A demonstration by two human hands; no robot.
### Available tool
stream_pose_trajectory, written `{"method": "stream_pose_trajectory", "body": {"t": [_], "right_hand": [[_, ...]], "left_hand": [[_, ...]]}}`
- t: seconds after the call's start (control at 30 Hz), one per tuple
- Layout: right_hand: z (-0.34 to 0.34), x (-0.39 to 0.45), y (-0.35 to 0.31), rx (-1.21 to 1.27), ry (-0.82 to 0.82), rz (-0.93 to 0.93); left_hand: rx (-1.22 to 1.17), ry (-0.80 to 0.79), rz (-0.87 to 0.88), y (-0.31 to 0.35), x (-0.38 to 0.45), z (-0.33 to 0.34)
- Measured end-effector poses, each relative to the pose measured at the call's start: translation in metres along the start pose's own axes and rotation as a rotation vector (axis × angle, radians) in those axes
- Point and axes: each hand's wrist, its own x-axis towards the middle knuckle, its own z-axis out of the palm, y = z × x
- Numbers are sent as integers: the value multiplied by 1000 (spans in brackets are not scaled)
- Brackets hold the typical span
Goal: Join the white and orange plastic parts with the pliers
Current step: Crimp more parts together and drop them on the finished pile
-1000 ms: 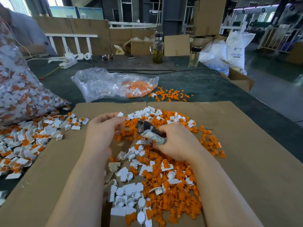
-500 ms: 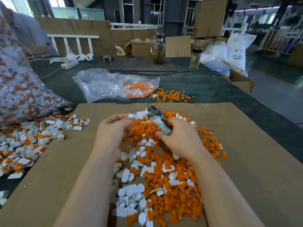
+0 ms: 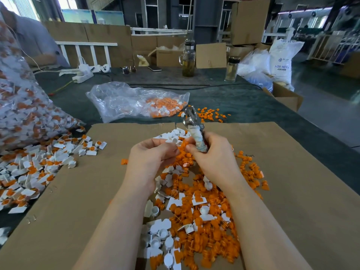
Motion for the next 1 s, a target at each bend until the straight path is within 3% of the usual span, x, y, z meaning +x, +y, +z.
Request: {"method": "stream_pose_trajectory", "body": {"t": [0.43, 1.0], "right_hand": [[4, -4, -3, -69, 154, -99], [1, -4, -5, -103, 186, -137]], "left_hand": [[48, -24, 122, 2, -8, 7], [431, 88, 346, 1, -10, 11]]}}
